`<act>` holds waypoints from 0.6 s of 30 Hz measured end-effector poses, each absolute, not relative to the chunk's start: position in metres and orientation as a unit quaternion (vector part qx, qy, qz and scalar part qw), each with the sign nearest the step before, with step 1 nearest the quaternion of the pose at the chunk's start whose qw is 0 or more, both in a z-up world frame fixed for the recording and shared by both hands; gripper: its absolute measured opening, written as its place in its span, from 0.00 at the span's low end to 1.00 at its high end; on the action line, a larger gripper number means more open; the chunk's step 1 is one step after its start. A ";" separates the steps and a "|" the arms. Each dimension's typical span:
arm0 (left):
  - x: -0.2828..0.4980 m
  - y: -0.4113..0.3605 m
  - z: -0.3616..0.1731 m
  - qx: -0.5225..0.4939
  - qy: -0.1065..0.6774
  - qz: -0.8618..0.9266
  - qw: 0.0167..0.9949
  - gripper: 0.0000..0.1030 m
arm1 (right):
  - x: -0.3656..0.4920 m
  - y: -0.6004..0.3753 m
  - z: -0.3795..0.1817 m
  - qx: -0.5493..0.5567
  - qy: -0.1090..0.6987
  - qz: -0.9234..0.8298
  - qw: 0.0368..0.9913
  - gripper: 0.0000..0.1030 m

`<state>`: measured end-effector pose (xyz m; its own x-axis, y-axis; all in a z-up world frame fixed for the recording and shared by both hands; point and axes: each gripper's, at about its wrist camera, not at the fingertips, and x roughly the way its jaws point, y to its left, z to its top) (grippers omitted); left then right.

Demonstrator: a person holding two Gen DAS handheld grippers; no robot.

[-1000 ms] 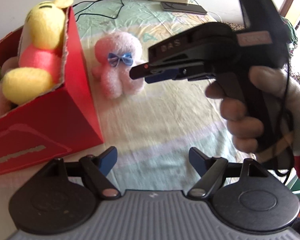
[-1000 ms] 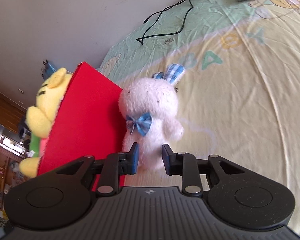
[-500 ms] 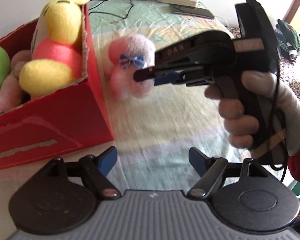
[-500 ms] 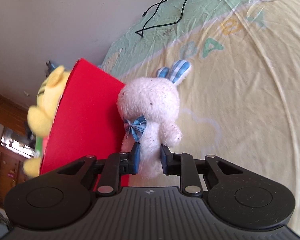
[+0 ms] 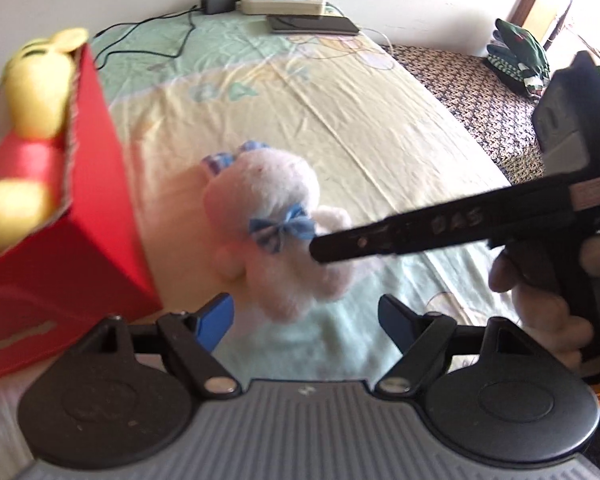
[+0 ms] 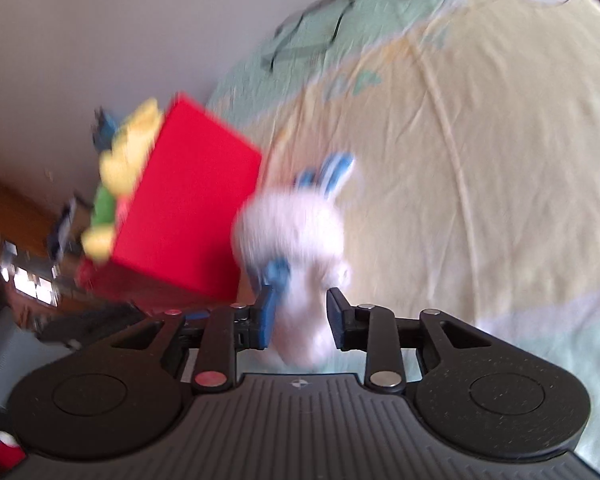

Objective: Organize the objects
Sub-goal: 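Close the right gripper on the white bunny and lift it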

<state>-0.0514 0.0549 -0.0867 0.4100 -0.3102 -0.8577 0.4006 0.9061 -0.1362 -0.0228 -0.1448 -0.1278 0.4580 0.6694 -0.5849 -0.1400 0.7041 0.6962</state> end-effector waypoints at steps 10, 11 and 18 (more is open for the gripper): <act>-0.004 0.027 -0.104 0.069 0.506 -0.186 0.840 0.84 | 0.018 -0.139 -0.156 0.359 0.473 0.272 0.757 0.45; -0.002 0.027 -0.106 0.073 0.505 -0.180 0.841 0.84 | 0.020 -0.138 -0.160 0.374 0.473 0.274 0.749 0.45; 0.012 0.046 -0.113 0.038 0.519 -0.162 0.838 0.84 | 0.023 -0.129 -0.173 0.424 0.489 0.291 0.705 0.48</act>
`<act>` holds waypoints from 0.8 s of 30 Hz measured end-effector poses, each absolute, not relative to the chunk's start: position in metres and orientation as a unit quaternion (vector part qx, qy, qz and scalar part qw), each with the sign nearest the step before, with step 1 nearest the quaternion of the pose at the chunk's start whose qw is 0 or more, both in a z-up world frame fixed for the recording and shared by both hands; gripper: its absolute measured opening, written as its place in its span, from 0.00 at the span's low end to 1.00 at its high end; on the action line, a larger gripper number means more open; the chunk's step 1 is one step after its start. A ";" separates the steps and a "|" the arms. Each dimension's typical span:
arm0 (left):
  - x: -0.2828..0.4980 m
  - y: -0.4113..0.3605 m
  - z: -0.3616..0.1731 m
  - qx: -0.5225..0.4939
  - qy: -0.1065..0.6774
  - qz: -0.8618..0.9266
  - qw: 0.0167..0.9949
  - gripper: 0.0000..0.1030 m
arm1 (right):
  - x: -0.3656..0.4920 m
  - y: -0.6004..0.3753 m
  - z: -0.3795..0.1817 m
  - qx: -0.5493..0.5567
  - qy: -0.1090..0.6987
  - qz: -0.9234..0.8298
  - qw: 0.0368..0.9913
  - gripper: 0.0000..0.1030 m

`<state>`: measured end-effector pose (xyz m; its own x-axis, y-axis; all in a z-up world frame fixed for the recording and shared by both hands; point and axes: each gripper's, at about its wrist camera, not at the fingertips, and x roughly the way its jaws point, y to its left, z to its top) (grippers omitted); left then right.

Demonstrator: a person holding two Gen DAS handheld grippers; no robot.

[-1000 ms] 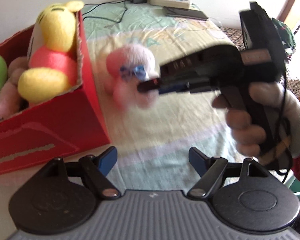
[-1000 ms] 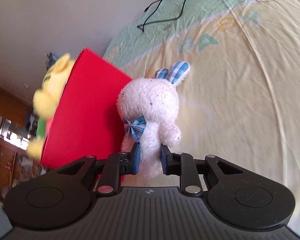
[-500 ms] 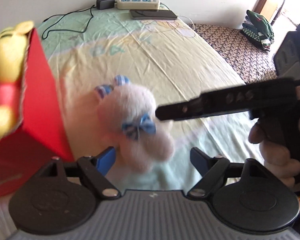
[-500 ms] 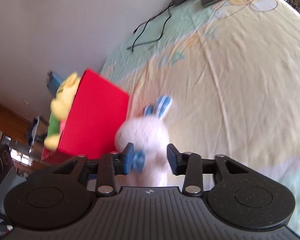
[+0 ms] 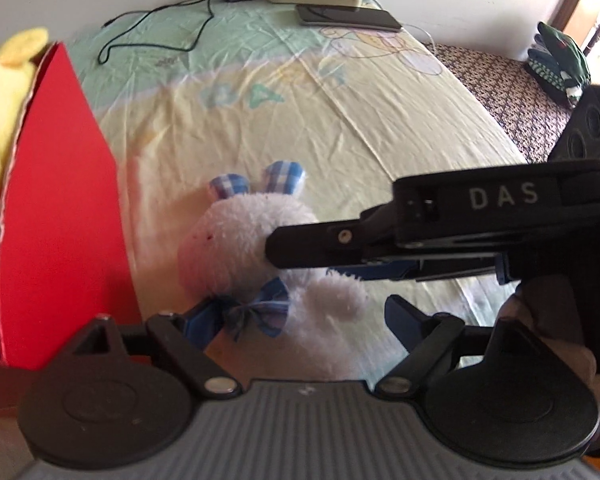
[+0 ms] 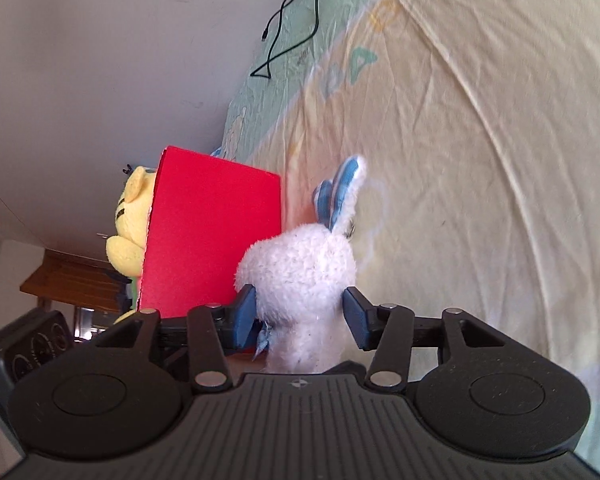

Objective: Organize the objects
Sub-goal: 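Close the right gripper on the white bunny and lift it, then carry the white bunny with the right gripper over the red box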

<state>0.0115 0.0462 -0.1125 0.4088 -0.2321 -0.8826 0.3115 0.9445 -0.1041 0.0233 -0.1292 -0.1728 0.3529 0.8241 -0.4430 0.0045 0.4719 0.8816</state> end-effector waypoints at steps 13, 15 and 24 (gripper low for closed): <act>-0.008 0.041 -0.105 0.025 0.519 -0.190 0.833 0.81 | -0.009 -0.155 -0.158 0.422 0.474 0.287 0.717 0.42; -0.012 0.036 -0.103 0.026 0.516 -0.200 0.832 0.81 | -0.016 -0.161 -0.153 0.426 0.468 0.281 0.722 0.42; -0.026 0.024 -0.072 0.033 0.480 -0.235 0.845 0.80 | -0.030 -0.170 -0.116 0.430 0.413 0.277 0.753 0.42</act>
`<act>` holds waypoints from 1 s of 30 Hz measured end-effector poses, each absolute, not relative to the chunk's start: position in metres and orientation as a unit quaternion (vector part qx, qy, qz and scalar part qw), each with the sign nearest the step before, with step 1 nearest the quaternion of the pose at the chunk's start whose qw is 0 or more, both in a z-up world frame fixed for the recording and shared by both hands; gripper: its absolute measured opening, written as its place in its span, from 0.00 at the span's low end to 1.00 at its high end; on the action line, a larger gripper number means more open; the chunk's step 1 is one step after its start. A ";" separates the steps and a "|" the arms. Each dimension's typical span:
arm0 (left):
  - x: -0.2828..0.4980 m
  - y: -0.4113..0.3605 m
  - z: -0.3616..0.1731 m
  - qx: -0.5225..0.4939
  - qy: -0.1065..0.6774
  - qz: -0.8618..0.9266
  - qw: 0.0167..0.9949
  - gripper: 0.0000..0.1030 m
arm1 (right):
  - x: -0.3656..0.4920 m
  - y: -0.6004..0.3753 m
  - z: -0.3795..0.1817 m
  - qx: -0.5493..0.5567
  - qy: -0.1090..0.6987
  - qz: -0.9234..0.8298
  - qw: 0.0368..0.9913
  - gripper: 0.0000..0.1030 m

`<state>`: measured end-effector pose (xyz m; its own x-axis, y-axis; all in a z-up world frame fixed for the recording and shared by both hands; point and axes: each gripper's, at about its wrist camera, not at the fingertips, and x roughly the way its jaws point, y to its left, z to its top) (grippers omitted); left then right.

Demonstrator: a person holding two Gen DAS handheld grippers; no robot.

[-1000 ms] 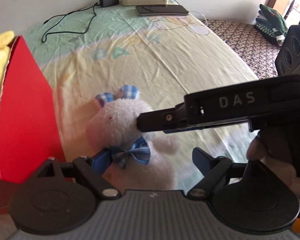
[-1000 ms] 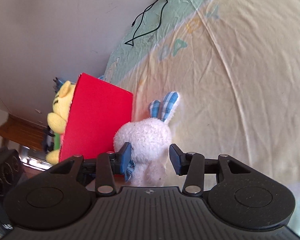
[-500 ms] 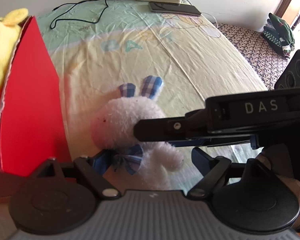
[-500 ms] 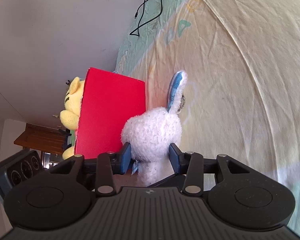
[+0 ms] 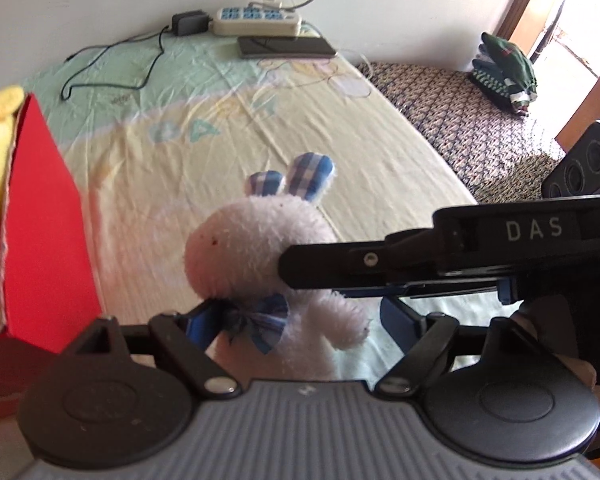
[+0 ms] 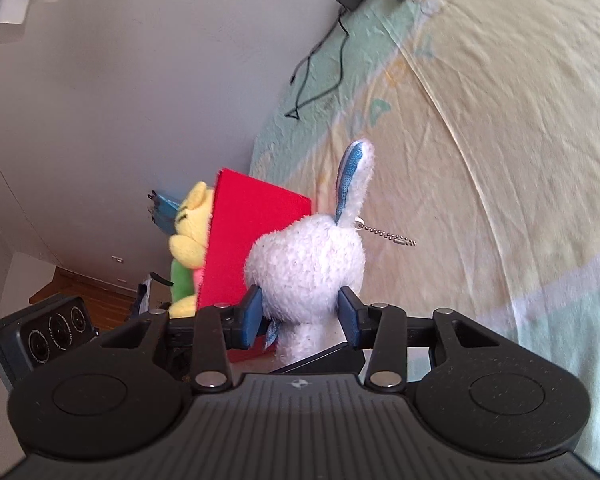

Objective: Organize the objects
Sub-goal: 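Carry the white bunny with the right gripper over the red box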

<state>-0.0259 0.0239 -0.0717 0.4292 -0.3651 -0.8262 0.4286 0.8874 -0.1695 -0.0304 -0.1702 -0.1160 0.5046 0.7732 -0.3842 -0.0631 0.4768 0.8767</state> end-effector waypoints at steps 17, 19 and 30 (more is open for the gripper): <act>-0.040 0.120 0.030 -0.005 0.354 -0.257 0.899 0.80 | -0.026 -0.076 -0.014 0.389 0.309 0.335 0.800 0.42; -0.040 0.142 0.039 -0.013 0.343 -0.254 0.904 0.80 | -0.021 -0.054 -0.007 0.380 0.304 0.345 0.803 0.42; -0.030 0.239 0.041 -0.044 0.330 -0.224 0.916 0.80 | 0.001 0.037 -0.005 0.330 0.312 0.349 0.820 0.43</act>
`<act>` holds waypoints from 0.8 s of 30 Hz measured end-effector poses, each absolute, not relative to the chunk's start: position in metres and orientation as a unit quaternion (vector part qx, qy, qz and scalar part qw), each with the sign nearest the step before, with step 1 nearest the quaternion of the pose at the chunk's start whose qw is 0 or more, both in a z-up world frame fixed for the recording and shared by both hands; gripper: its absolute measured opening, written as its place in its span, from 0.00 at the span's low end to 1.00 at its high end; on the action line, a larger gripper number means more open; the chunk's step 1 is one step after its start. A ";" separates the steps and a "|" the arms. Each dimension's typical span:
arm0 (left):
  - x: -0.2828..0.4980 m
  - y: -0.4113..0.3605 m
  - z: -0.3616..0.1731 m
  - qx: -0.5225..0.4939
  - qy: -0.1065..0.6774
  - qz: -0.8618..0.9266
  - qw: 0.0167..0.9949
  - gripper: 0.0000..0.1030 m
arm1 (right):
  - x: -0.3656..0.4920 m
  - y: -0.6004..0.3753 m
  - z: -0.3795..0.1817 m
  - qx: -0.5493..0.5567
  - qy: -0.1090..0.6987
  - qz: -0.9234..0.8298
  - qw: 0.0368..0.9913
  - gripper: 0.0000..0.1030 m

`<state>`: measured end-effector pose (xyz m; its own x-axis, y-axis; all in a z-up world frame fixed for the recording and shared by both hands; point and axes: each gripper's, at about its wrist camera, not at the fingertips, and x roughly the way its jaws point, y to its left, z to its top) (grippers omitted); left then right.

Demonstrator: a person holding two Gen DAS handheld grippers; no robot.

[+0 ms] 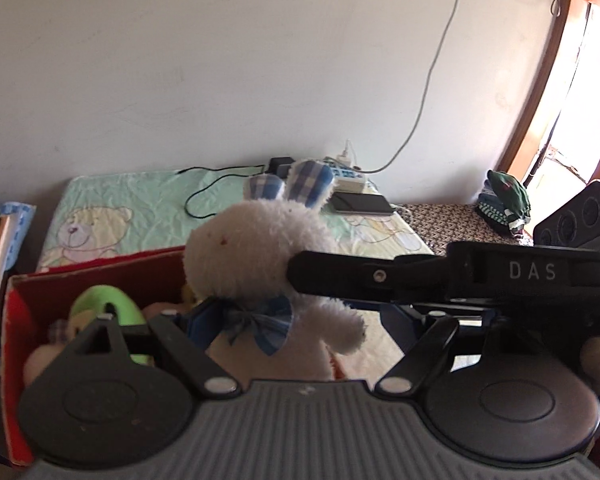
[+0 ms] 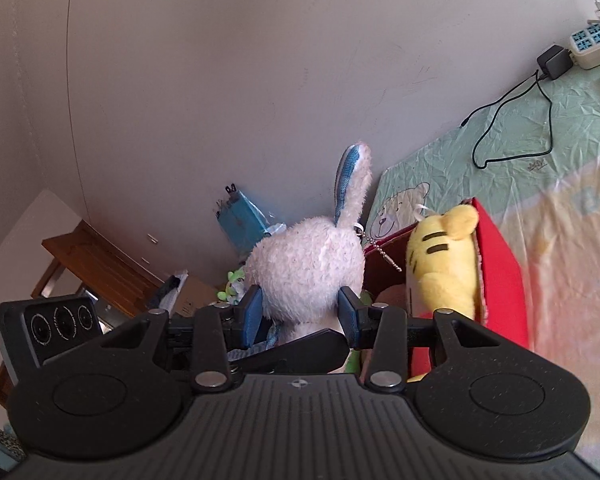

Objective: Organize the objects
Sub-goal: 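Carry the white bunny with the right gripper over the red box, then lower the bunny into the box and open the right gripper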

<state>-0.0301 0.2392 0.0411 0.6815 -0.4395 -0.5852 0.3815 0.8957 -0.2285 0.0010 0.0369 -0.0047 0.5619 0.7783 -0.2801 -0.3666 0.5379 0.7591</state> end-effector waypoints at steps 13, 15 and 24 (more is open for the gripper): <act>0.009 0.280 -0.010 -0.065 0.401 -0.216 0.888 0.78 | 0.015 0.069 -0.033 0.294 0.361 0.280 0.839 0.43; 0.014 0.280 -0.017 -0.063 0.414 -0.213 0.883 0.78 | 0.017 0.070 -0.037 0.295 0.367 0.271 0.840 0.43; 0.025 0.282 -0.034 -0.050 0.437 -0.200 0.875 0.80 | 0.026 0.088 -0.052 0.306 0.370 0.243 0.843 0.51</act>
